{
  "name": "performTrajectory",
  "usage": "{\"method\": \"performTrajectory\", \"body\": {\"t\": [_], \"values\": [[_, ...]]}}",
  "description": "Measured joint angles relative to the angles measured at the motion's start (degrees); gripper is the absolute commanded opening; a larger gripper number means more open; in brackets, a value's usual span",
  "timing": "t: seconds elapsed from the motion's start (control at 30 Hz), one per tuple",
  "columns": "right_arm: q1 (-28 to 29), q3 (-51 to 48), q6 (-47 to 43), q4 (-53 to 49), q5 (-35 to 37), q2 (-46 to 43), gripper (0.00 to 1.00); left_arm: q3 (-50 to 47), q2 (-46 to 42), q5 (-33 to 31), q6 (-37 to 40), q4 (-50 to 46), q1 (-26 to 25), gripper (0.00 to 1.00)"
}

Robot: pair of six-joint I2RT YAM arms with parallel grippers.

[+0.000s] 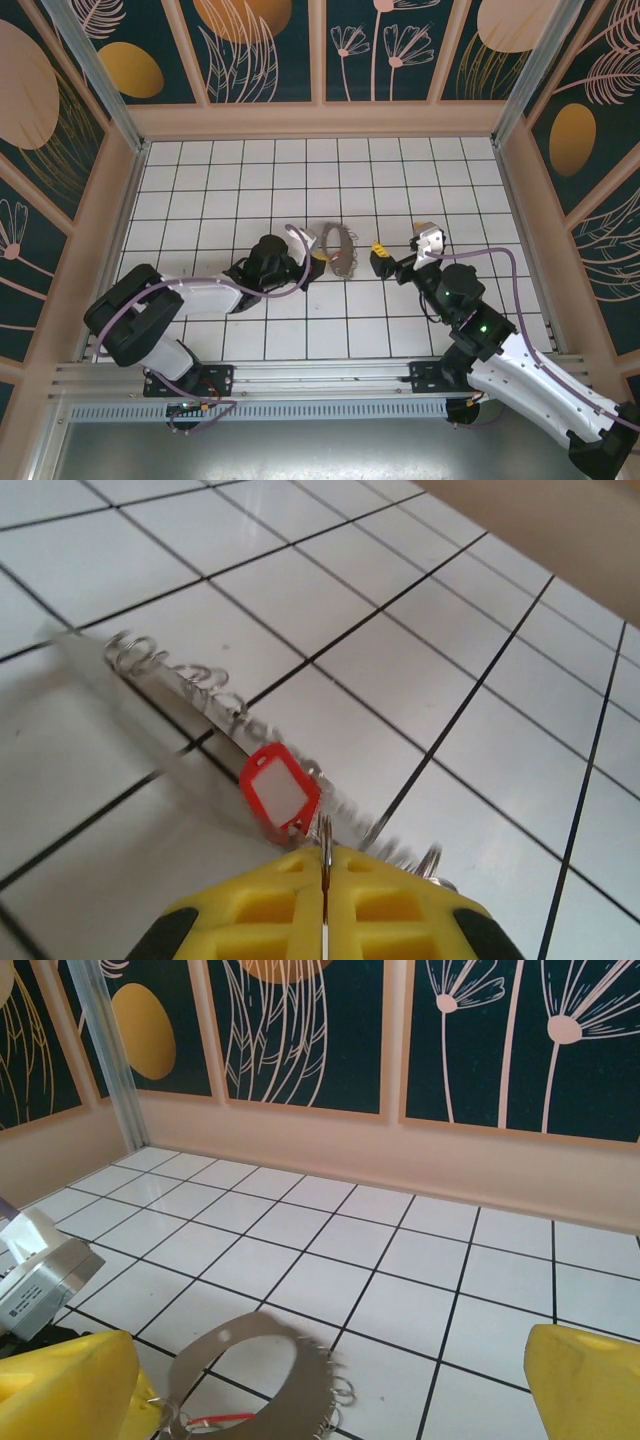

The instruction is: Put the keys on the keyring

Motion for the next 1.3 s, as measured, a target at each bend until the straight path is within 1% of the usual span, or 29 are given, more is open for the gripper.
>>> {"method": "performTrajectory", "body": {"t": [0.07,0.23,0.4,0.47,0.5,0.53,0.57,0.6,0.7,0.77,0.83,0.93,0.97,1.0,1.03,1.1,1.17,1.2,1.3], "values": [[-0.1,0.0,0.0,0.0,-0.3,0.2,0.99,-1.7,-1.5,-1.4,-0.2,-1.0,0.0,0.09],[-0.1,0.0,0.0,0.0,-0.6,1.0,0.99,-4.1,-2.7,-4.6,-1.1,-3.5,0.0,0.18],[-0.1,0.0,0.0,0.2,-0.6,1.4,0.99,-6.8,-2.9,-7.1,-2.9,-5.0,0.0,0.3],[-0.3,-0.2,0.0,0.7,-0.6,1.5,0.99,-8.1,-4.4,-7.8,-3.6,-6.1,0.0,0.36],[-0.4,-0.4,0.0,1.0,-0.6,1.5,0.99,-8.9,-6.0,-8.2,-4.0,-6.9,0.0,0.43],[-0.5,-0.7,0.0,1.5,-0.4,1.4,0.99,-9.6,-7.8,-8.5,-4.3,-7.7,0.0,0.64],[-0.5,-1.1,0.0,2.2,-0.2,1.4,0.99,-10.3,-10.7,-8.9,-4.5,-8.8,0.0,0.91],[-0.8,-1.5,0.0,2.9,0.3,1.5,0.99,-10.7,-13.7,-9.4,-4.6,-9.9,0.0,0.99],[-2.9,-3.7,-0.4,6.3,1.9,1.7,0.99,-10.7,-22.0,-11.4,-5.4,-11.5,0.0,0.99],[-6.1,-5.4,-0.6,8.9,2.4,2.5,0.99,-10.1,-25.9,-13.7,-5.8,-12.6,0.0,0.99],[-11.5,-6.9,-0.2,11.6,1.1,4.5,0.99,-8.8,-27.8,-16.8,-5.9,-13.7,0.0,0.99],[-21.6,-9.3,1.2,16.2,-3.5,7.8,0.99,-6.1,-28.0,-20.9,-4.5,-14.1,1.4,0.99],[-24.5,-10.0,1.6,17.6,-5.0,9.0,0.99,-5.2,-27.9,-21.4,-3.7,-13.8,3.1,0.99],[-27.6,-10.7,1.9,19.2,-7.0,10.5,0.99,-4.6,-27.6,-21.6,-2.9,-12.9,6.0,0.99],[-29.9,-11.0,2.0,20.3,-8.8,11.8,0.99,-4.4,-27.2,-21.4,-2.5,-11.7,9.0,0.99],[-34.6,-11.1,2.1,22.6,-12.9,15.0,0.99,-4.6,-26.0,-21.9,-2.0,-8.7,16.9,0.99],[-38.6,-11.1,2.3,24.8,-16.0,18.2,0.99,-5.6,-25.1,-22.8,-1.8,-6.1,22.5,0.99],[-40.6,-11.3,2.4,26.3,-17.4,19.9,0.99,-6.5,-25.0,-23.6,-1.6,-4.9,24.6,0.99],[-45.5,-13.4,3.5,33.1,-20.6,24.6,0.99,-9.4,-25.5,-26.2,-0.3,-2.6,27.0,0.99]]}}
